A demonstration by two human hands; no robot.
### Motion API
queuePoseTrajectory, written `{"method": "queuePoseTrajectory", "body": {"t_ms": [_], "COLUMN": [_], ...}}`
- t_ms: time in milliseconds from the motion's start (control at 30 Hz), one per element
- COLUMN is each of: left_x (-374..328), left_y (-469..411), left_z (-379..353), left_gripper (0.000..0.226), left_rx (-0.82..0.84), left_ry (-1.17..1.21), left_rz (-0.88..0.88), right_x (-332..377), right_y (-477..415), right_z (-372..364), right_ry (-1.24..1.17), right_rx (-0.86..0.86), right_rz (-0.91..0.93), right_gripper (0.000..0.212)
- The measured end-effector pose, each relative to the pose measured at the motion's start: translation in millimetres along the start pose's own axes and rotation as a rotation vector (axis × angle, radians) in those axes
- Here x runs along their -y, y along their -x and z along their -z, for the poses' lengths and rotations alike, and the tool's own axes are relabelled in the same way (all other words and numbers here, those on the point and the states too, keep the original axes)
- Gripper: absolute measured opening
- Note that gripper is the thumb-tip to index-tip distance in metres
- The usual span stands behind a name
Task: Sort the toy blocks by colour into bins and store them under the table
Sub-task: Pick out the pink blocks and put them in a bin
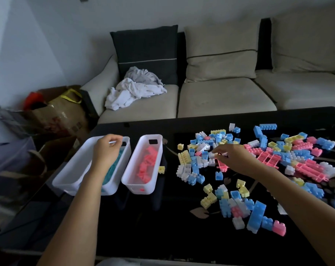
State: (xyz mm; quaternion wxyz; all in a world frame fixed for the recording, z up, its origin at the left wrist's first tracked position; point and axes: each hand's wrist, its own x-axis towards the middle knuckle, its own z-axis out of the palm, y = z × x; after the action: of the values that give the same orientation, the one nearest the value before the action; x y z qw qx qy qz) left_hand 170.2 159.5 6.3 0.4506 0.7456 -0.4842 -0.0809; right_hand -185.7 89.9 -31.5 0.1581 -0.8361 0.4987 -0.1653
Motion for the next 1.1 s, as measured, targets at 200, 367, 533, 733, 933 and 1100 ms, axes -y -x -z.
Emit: {"method": "queuePoseTrajectory", "body": {"t_ms": [200, 367, 533, 733, 933, 1100], "left_x": [-69, -109, -118, -116, -123, -124], "left_y": [25, 64, 90, 106, 110, 112], "left_z": [-46, -108, -167, -215, -226, -228], "left_gripper": [0.013, 0.019, 0.050, 0.055, 0.040, 0.047], "left_rx": [0.240, 0.632, 0.789, 0.673, 0.609, 0.620], "left_ry": [0.003, -0.058, -0.268, -0.441, -0.426, -0.432], "left_rz": [-0.253, -0.380, -0.514, -0.652, -0.643, -0.630], "right_x": [-26, -38, -36, -40, -60, -64], "right_y": [6, 17, 31, 49, 54, 54], "right_z": [22, 29, 18, -2, -6, -1], "right_ry": [0.021, 0.088, 0.171, 0.367, 0.285, 0.214], "right_rx": [0.006, 0.025, -0.052, -0.098, -0.092, -0.144], "right_rz": [-0.136, -0.203, -0.265, -0.405, -0.427, -0.297], "right_gripper": [0.029, 0.032, 0.043, 0.068, 0.071, 0.039]}}
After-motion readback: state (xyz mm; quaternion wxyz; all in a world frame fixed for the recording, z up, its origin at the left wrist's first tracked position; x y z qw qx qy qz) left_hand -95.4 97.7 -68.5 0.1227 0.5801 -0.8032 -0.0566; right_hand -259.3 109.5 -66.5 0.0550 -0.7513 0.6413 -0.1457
